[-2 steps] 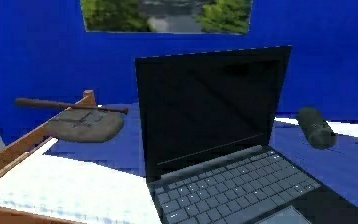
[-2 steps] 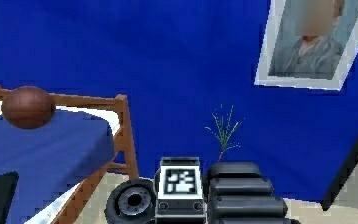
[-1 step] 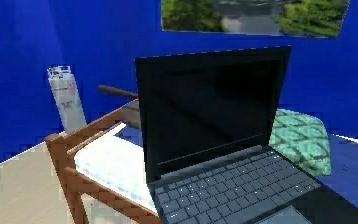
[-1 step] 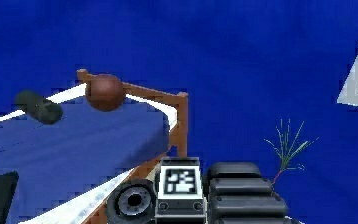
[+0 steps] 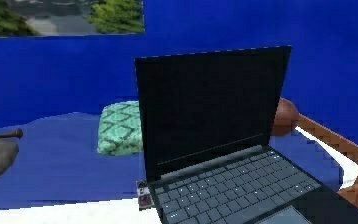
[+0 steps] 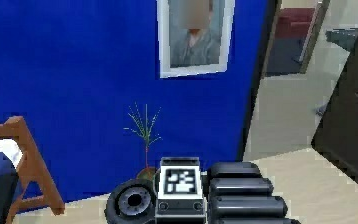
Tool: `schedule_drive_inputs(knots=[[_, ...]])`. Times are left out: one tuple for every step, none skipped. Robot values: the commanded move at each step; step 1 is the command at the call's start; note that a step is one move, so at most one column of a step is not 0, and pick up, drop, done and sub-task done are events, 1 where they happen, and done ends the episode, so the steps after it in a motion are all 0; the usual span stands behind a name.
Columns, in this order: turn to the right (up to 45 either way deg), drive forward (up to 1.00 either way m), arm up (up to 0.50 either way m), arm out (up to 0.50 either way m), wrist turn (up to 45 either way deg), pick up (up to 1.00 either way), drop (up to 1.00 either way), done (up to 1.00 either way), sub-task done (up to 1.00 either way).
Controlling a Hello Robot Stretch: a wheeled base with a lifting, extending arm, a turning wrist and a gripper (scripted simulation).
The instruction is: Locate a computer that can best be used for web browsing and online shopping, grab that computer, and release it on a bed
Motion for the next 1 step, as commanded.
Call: schedule_drive_inputs(knots=[[12.0,0.00,0.00,0.00,0.0,0.00,0.00,0.00,0.00]])
